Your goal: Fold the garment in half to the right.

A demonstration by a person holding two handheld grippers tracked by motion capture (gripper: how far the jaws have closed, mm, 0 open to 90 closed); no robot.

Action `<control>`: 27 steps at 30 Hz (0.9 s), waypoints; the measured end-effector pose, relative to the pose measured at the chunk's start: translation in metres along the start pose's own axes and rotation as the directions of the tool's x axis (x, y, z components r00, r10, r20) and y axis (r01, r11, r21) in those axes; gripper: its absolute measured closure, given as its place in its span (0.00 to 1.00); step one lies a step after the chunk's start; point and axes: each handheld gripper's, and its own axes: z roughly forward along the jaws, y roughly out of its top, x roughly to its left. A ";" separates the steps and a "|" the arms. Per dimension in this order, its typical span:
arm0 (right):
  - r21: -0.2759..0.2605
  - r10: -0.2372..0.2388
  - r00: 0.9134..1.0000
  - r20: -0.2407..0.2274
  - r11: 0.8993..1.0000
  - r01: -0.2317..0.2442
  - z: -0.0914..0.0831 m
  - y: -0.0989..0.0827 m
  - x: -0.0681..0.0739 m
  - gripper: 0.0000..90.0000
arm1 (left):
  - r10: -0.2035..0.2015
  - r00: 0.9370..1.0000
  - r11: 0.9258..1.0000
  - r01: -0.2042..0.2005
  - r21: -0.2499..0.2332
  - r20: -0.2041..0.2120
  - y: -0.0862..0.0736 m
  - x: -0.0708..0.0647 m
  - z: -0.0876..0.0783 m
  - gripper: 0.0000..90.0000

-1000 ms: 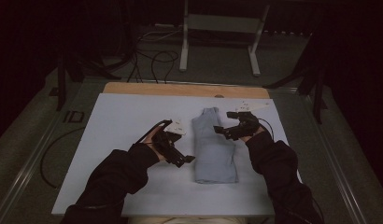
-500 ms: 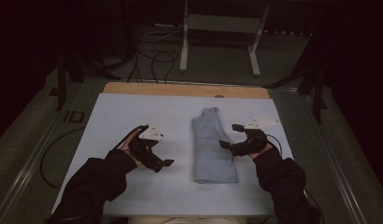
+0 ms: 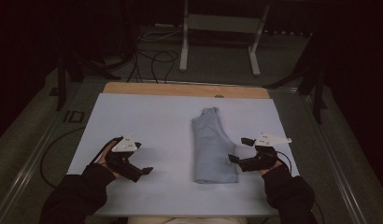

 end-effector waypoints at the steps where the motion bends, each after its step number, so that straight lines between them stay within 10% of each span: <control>1: 0.003 0.004 1.000 0.000 1.000 -0.004 -0.001 -0.002 0.000 0.11 | -0.011 1.000 1.000 0.011 -0.008 -0.001 -0.005 0.001 -0.002 0.00; 17: 0.050 0.003 1.000 0.003 0.999 -0.003 -0.001 -0.036 0.009 0.11 | -0.092 0.995 0.996 0.091 -0.014 -0.045 -0.056 0.007 -0.012 0.00; 27: 0.063 -0.002 0.999 0.032 0.998 0.000 -0.009 -0.055 0.019 0.11 | -0.163 0.980 0.986 0.160 -0.036 -0.112 -0.085 0.011 -0.030 0.00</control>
